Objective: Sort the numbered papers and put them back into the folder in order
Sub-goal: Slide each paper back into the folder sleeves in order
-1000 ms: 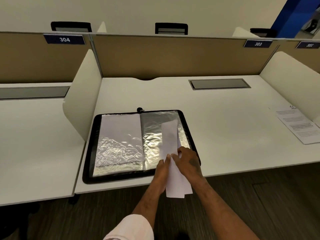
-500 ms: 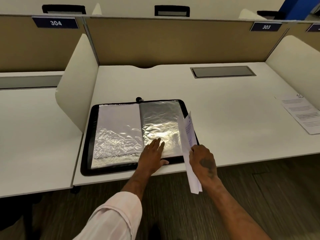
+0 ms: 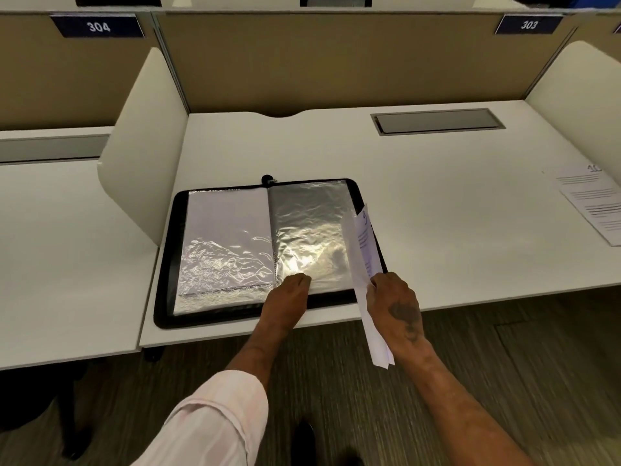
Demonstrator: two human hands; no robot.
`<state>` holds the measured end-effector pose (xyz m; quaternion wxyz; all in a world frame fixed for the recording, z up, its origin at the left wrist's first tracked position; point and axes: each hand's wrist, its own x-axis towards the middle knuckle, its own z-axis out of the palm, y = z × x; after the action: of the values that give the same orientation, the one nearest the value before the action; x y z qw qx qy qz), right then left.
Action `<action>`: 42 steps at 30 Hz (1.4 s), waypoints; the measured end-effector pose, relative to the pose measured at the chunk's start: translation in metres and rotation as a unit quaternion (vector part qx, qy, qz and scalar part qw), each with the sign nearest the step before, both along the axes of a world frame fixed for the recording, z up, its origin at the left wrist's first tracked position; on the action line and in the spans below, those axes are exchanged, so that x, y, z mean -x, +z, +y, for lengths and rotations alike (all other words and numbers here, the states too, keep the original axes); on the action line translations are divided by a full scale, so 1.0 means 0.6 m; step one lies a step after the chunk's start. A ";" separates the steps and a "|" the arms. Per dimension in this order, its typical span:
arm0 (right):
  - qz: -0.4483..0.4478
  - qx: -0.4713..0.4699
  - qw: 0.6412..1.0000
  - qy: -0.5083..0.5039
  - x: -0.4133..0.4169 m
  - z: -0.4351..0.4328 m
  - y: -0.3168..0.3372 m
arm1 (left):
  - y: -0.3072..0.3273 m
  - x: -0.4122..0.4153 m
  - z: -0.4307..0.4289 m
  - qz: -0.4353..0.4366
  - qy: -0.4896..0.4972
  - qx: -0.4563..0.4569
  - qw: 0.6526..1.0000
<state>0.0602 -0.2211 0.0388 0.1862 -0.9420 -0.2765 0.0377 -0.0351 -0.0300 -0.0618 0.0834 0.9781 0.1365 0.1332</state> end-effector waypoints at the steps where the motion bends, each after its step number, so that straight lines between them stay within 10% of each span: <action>1: -0.003 -0.005 1.000 -0.001 0.001 -0.001 0.000 | 0.003 0.000 0.000 0.002 0.017 0.011 1.000; 12: -0.030 -0.029 0.999 -0.023 0.003 -0.016 0.009 | 0.045 -0.038 0.031 0.047 0.158 0.369 0.914; 21: -0.033 -0.100 0.994 0.030 0.039 -0.008 0.017 | 0.032 -0.018 0.035 0.078 0.079 0.205 0.973; 34: -0.068 0.027 0.970 0.231 0.118 -0.034 -0.040 | 0.025 -0.048 0.047 0.104 0.184 0.419 0.883; 42: -0.074 0.174 0.952 0.243 0.086 -0.091 -0.042 | 0.031 -0.048 0.042 0.088 0.138 0.384 0.909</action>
<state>0.0084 -0.2758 0.0137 -0.0163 -0.8645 -0.4988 0.0595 -0.0065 -0.0051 -0.0434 0.4206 0.8500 0.3171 -0.0060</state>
